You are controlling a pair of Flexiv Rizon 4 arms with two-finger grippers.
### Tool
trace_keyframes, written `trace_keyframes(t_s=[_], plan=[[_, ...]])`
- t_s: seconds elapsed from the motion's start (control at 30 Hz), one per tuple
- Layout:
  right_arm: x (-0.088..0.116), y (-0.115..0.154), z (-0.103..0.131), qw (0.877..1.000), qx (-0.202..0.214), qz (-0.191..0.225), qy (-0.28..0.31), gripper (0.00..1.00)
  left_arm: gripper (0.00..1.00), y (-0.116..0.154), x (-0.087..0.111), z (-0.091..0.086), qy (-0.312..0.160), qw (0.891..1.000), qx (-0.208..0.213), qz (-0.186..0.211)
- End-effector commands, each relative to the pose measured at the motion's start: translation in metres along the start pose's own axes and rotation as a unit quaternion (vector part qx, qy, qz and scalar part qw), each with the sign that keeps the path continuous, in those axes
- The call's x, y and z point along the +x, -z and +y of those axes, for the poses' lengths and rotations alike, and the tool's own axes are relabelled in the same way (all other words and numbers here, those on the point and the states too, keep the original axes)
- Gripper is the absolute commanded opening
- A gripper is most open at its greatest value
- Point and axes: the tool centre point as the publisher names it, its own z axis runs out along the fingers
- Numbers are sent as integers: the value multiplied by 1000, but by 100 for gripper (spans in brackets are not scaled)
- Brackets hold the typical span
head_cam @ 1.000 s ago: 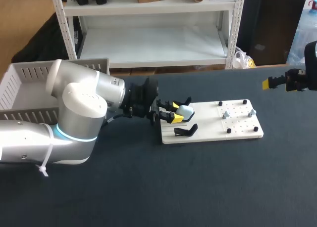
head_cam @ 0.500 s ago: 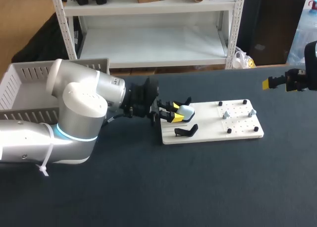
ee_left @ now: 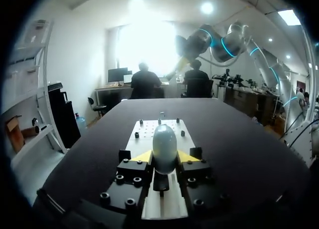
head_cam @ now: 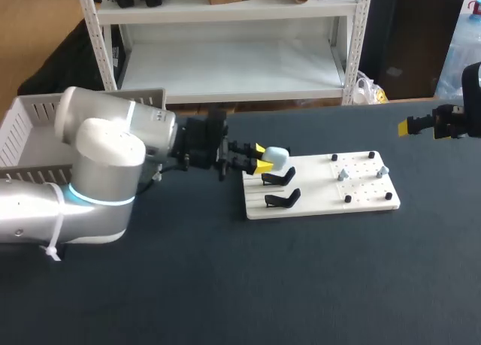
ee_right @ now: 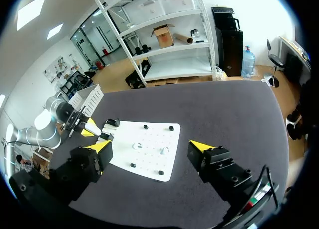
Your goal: Pick up each earbud case from the left stands, insert the matching earbuds, close the lid, and place the case in the box.
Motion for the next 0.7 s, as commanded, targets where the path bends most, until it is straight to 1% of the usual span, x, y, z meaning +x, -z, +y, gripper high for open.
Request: trace_keyframes(t_s=[0.03,0.17,0.23,0.7], plan=[[0,0,0,1000,0,0,0,100,0,21,-17,-23,3,999,-4,-36],[0,0,0,1000,0,0,0,100,0,28,-38,-37,9,997,11,-71],[0,0,0,1000,0,0,0,100,0,29,-45,-41,11,997,13,-78],[0,0,0,1000,0,0,0,100,0,29,-45,-41,11,997,13,-78]])
